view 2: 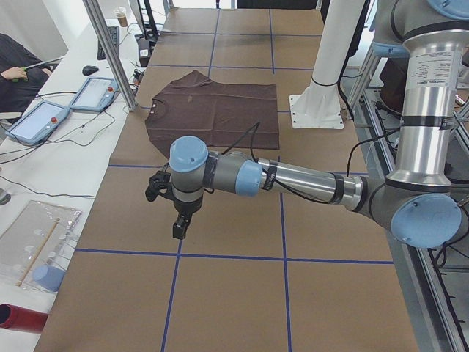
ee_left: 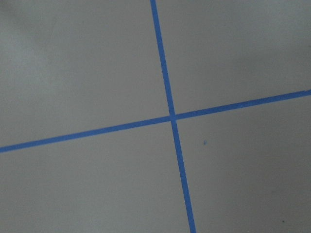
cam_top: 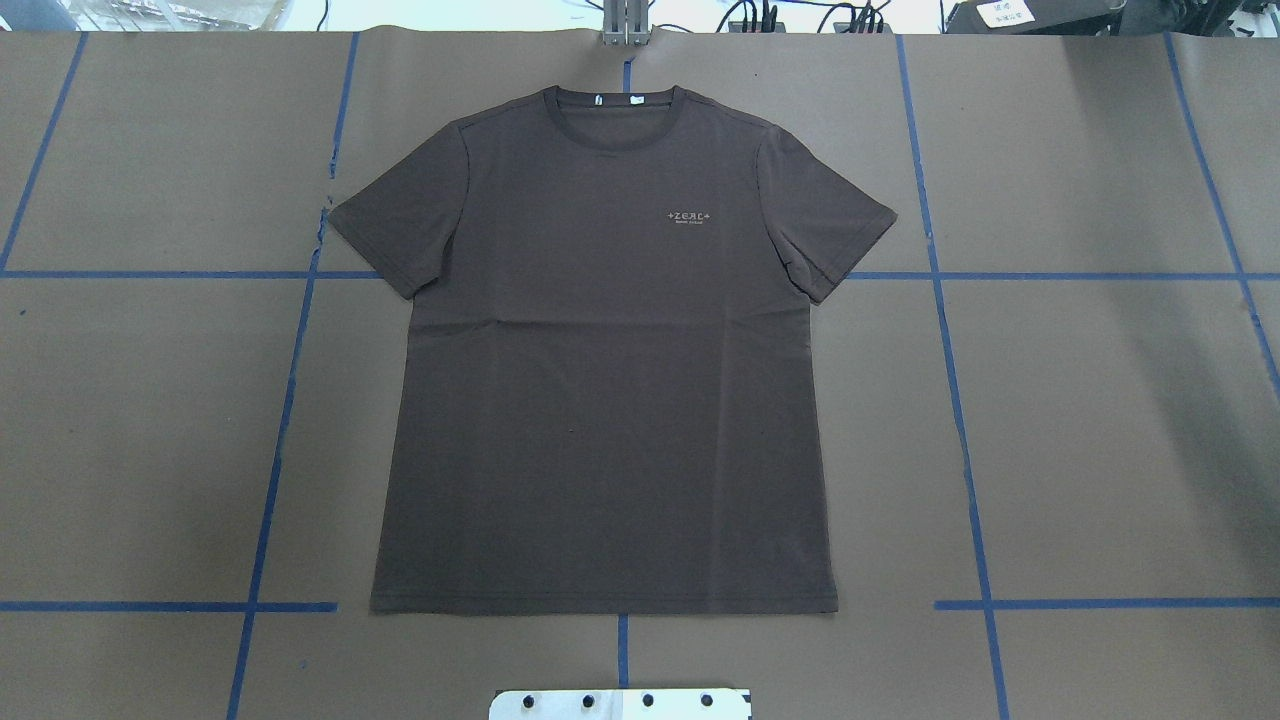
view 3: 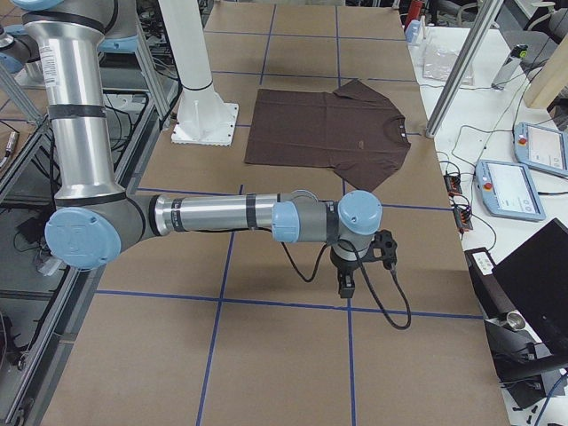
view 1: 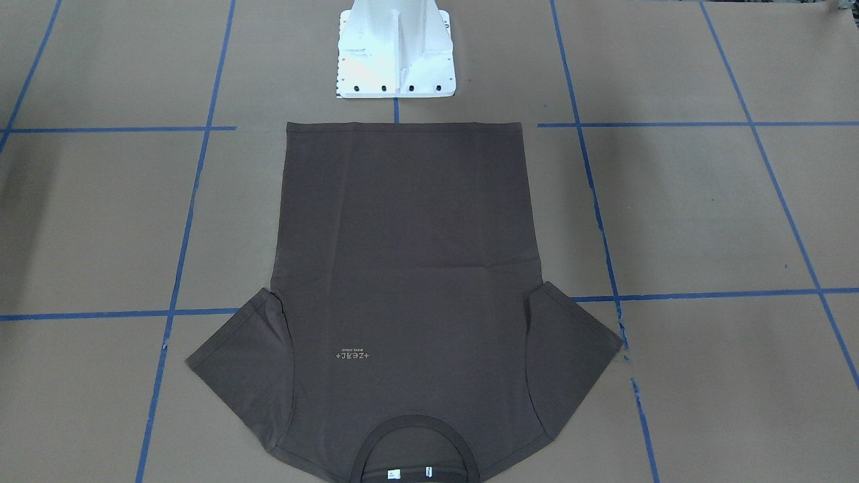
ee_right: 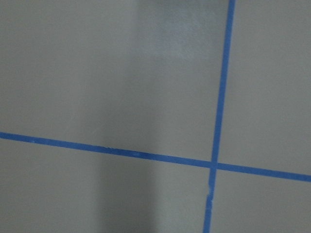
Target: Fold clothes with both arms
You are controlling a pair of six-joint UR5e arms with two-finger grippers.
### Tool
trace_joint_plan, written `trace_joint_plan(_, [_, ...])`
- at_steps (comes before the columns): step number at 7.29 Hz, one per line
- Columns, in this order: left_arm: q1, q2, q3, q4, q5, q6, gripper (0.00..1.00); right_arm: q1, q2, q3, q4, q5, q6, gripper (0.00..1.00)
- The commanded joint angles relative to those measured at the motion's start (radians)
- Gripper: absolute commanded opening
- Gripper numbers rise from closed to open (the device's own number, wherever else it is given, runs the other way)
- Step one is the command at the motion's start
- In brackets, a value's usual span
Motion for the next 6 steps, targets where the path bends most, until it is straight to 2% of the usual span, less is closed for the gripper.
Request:
trace_joint_plan(1, [0.001,-0.019,-0.014,-0.021,-0.103,-0.035,1.00,-0.137,0.093,-0.033,0.097,0.014,0.099,1.00])
trace_joint_plan(2, [0.001,-0.024,0.016,-0.090,-0.124,-0.037,1.00,-0.221,0.177,-0.103,0.179,-0.010,0.156,1.00])
trace_joint_plan(3, [0.003,-0.028,0.076,-0.159,-0.122,-0.043,1.00,-0.249,0.243,-0.190,0.288,-0.009,0.264,1.00])
trace_joint_plan(5, [0.007,-0.039,0.124,-0.199,-0.119,-0.035,1.00,-0.328,0.354,-0.303,0.320,-0.021,0.430,1.00])
trace_joint_plan(6, [0.009,-0.061,0.147,-0.205,-0.113,-0.040,1.00,-0.346,0.404,-0.355,0.327,-0.044,0.437,1.00])
